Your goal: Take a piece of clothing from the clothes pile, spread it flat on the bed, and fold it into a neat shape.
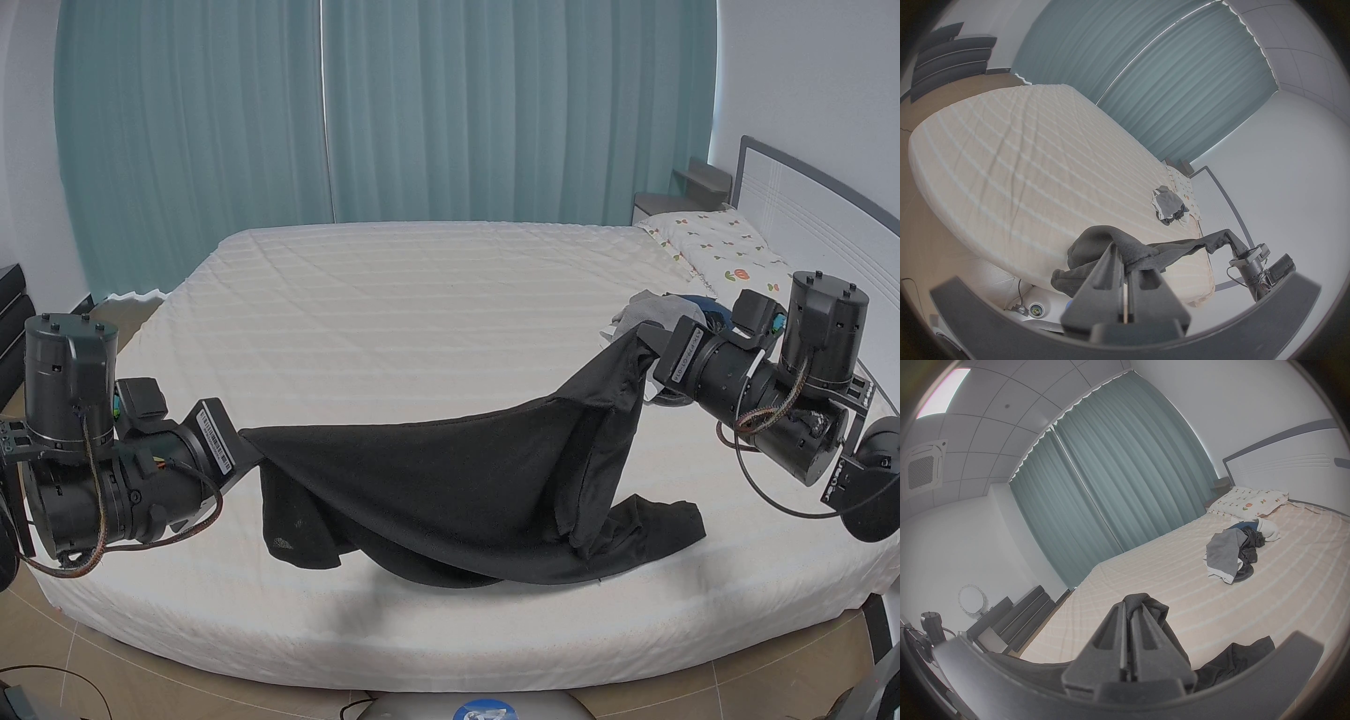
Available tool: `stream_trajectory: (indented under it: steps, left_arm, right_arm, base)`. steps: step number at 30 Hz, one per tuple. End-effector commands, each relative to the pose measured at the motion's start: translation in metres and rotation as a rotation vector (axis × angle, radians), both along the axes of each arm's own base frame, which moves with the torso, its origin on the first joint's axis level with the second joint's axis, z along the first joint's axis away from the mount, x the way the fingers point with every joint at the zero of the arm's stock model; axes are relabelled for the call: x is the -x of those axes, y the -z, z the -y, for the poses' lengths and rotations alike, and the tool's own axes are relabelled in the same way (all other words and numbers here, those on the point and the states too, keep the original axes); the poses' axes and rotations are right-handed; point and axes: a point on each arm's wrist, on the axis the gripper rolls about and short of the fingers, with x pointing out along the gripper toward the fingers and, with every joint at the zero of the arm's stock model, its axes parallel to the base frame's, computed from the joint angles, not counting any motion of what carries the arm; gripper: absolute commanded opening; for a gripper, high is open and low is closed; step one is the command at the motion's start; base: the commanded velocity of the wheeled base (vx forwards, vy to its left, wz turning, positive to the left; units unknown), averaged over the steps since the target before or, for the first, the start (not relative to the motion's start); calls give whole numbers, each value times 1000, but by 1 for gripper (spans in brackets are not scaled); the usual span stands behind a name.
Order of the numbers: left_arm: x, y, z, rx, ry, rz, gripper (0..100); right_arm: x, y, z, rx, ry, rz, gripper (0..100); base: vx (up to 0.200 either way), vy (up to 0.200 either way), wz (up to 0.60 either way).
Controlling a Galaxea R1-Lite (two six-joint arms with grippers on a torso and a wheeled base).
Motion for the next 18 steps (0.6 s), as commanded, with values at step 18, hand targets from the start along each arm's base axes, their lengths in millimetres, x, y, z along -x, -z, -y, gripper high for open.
stream_trajectory:
  steps: [18]
  left_arm:
    - [32,-16,-6,24,59,45,0]
  right_arm:
    - [111,-42,50,-87,-130,171,0]
  base:
    - [-189,0,0]
